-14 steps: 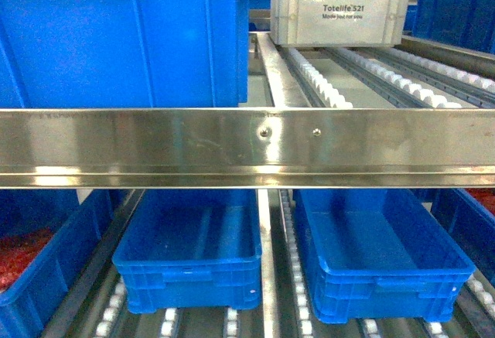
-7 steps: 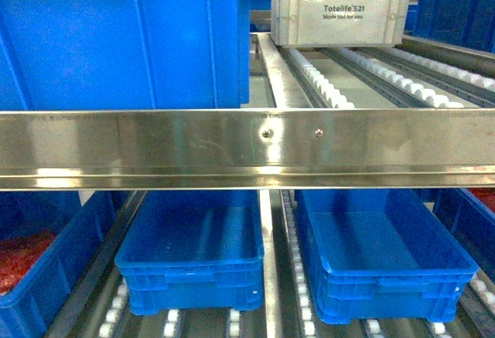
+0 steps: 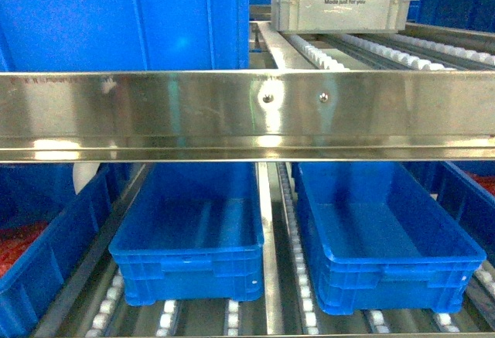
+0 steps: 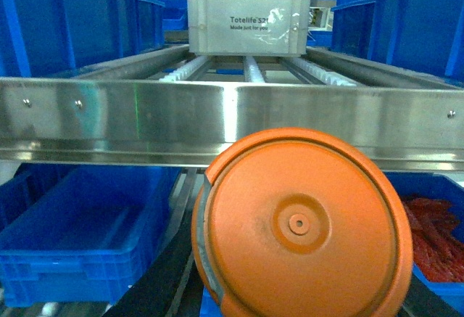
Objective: Sort blue parts and orange caps into right shelf containers
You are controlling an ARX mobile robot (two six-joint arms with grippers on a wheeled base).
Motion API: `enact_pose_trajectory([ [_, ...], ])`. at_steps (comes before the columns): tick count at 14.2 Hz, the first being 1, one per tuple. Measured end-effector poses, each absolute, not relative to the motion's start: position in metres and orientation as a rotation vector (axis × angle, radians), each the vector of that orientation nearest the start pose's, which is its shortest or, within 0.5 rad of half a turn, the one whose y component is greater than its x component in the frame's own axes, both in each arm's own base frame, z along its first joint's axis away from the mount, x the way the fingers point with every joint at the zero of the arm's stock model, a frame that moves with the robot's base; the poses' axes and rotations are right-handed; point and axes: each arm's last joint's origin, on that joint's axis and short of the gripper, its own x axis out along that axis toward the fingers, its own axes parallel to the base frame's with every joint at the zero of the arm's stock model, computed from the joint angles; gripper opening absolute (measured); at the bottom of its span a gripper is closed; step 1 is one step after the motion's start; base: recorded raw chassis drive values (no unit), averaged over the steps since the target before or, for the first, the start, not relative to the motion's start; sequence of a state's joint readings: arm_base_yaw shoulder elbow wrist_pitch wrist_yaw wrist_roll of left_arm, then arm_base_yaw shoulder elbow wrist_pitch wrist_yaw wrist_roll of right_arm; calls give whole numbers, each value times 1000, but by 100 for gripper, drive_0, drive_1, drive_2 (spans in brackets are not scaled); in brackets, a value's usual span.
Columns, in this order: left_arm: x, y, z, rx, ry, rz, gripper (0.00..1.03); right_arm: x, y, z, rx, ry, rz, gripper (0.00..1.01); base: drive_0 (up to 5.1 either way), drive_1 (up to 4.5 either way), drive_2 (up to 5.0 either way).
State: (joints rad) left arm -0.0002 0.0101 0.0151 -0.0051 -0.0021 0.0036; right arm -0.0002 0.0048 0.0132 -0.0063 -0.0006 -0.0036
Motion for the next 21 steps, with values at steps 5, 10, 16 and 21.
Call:
enact_pose_trajectory([
  [5,97,0,167,3,2,0,43,97,0,167,0,-2,0,43,0,0,0],
  [10,97,0,167,3,2,0,43,97,0,167,1,-2,0,43,0,0,0],
  [16,97,0,167,3,2,0,43,97,0,167,0,-2,1,43,0,0,0],
  [21,97,0,167,3,4,0,43,97,0,167,0,-1,0,43,0,0,0],
])
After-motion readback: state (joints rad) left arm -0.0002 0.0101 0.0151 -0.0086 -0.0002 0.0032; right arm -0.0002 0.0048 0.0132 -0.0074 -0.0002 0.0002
